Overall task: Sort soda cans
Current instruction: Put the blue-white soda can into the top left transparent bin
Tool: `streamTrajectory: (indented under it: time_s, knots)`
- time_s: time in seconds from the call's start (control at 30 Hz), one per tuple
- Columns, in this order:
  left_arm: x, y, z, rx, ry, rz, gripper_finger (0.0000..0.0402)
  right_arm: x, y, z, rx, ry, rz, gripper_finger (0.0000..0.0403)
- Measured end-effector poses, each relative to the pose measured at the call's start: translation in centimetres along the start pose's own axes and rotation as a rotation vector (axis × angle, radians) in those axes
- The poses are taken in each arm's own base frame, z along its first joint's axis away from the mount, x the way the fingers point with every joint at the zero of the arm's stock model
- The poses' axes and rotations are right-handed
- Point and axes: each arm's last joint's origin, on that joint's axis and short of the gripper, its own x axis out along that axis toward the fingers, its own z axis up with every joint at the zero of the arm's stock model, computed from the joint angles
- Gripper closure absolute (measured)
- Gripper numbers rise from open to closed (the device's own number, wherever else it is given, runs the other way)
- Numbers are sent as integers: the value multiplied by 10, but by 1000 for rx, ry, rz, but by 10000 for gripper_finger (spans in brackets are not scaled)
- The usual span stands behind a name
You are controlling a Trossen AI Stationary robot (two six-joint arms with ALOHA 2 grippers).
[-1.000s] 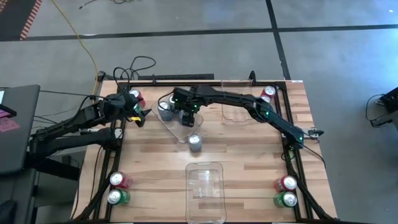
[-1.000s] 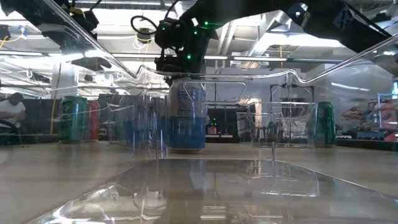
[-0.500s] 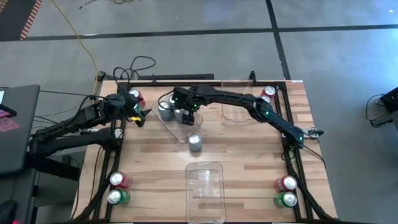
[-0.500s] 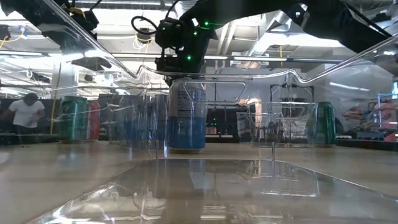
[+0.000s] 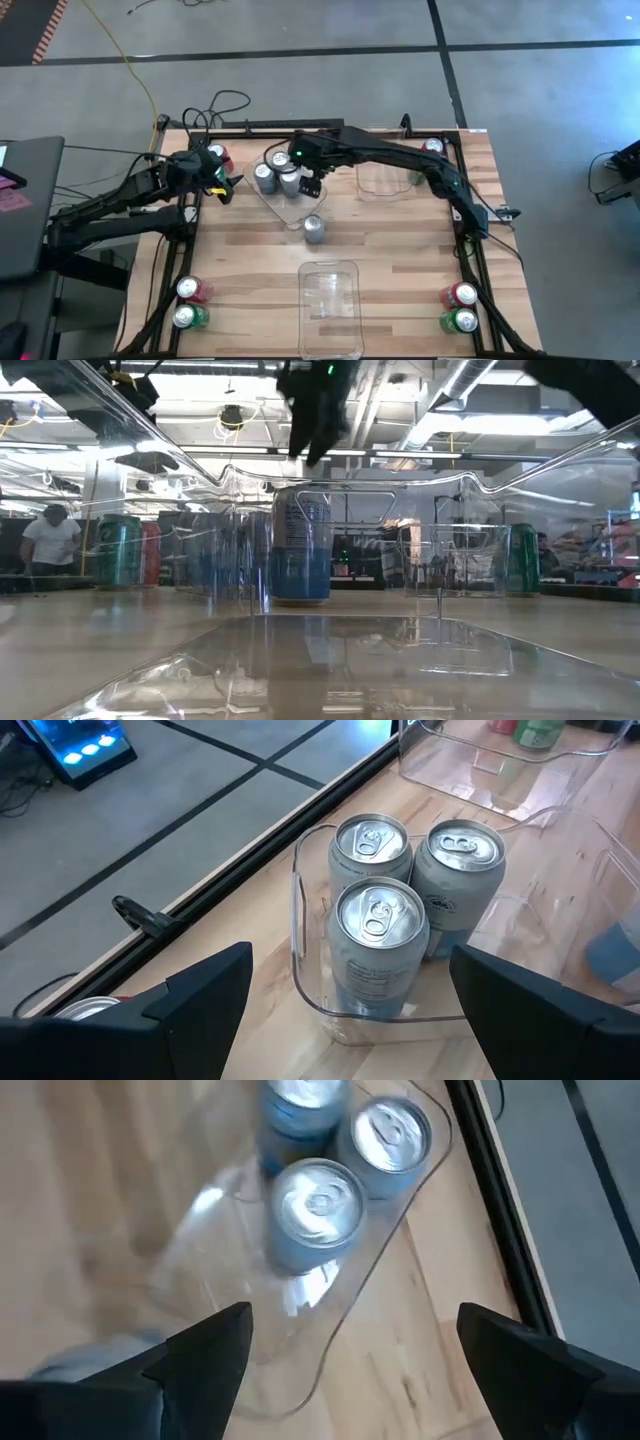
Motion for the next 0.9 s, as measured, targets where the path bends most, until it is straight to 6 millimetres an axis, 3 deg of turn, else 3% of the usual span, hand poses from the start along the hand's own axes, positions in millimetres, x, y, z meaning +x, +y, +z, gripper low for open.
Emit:
streamTrajectory:
  time_s: [0.17,0.3,0.57,0.9]
  knots:
    - [0,0,-1,-3,7,1,68,-41,22,-5,10,-46,38,33]
    - [0,0,-1,-2,15,1,68,-59,46,-12,-1,-45,59,33]
    - [0,-1,-3,-7,31,-26,68,-73,88,-26,-26,-19,61,33]
    - [0,-1,-3,-1,34,-34,68,-84,123,-47,-45,31,-28,33]
